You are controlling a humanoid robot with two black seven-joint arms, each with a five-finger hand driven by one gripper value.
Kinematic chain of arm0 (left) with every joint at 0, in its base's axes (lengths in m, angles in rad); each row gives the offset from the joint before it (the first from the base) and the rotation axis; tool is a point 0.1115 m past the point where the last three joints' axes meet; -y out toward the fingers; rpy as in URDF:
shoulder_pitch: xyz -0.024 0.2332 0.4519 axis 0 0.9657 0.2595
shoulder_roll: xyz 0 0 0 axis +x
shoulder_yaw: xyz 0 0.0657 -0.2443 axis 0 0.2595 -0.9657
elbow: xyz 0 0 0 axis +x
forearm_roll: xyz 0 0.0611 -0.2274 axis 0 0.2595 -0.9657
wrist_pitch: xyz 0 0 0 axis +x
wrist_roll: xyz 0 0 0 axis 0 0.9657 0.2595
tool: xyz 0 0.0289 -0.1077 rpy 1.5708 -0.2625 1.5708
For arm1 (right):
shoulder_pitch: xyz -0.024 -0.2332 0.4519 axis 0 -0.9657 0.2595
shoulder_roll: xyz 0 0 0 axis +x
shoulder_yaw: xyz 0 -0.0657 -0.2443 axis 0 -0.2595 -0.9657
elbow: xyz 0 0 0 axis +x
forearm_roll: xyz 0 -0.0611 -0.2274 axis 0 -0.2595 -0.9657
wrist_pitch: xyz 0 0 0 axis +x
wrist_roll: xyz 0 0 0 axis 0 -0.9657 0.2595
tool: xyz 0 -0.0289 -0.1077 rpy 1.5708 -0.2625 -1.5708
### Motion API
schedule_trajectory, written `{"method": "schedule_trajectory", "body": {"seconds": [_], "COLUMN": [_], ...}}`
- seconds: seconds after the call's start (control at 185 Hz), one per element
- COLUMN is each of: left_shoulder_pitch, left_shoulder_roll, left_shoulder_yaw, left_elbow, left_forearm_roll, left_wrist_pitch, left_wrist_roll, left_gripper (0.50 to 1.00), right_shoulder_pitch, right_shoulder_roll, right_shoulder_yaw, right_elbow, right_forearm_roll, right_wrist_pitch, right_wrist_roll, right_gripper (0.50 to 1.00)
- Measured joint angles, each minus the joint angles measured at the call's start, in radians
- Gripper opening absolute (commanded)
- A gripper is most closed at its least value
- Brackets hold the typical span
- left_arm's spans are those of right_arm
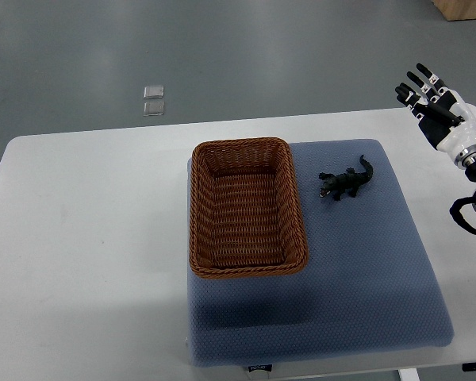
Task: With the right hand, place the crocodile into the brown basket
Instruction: 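Reach the right hand toward the toy crocodile beside the basket, then close the right hand fingers around the toy crocodile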
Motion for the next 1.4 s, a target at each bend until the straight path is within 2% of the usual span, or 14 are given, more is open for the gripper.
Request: {"method": "schedule_trajectory", "body": {"seconds": [0.189, 0.427, 0.734, 1.047, 1.398], "left_shoulder_pitch": [0.000, 0.000, 0.000, 0.000, 0.000], "left_shoulder_roll": [0.000, 0.000, 0.000, 0.000, 0.000], "left_shoulder_yaw": [0.000, 0.000, 0.000, 0.000, 0.000], "left_elbow": [0.000, 0.000, 0.000, 0.000, 0.000], "left_forearm_roll": [0.000, 0.000, 0.000, 0.000, 0.000], "left_wrist_pitch": [0.000, 0.000, 0.000, 0.000, 0.000], "left_wrist_roll": [0.000, 0.000, 0.000, 0.000, 0.000], "left_gripper": [1.000, 1.000, 1.000, 1.000, 1.000], "right_shoulder_pitch": [0.012, 0.068, 0.119, 0.221, 0.300], "right_shoulder_roll": [-0.081, -0.186, -0.231, -0.244, -0.227], "right_shoulder_yaw": [-0.071, -0.240, -0.391, -0.599, -0.811], "right_elbow": [0.002, 0.007, 0.112, 0.137, 0.134], "right_forearm_roll": [-0.070, -0.373, -0.764, -0.977, -1.033], "right_wrist_pitch": [0.049, 0.072, 0.074, 0.033, -0.071], "right_wrist_roll": [-0.001, 0.009, 0.020, 0.025, 0.028], "right_gripper": [0.930, 0.930, 0.930, 0.930, 0.926]}}
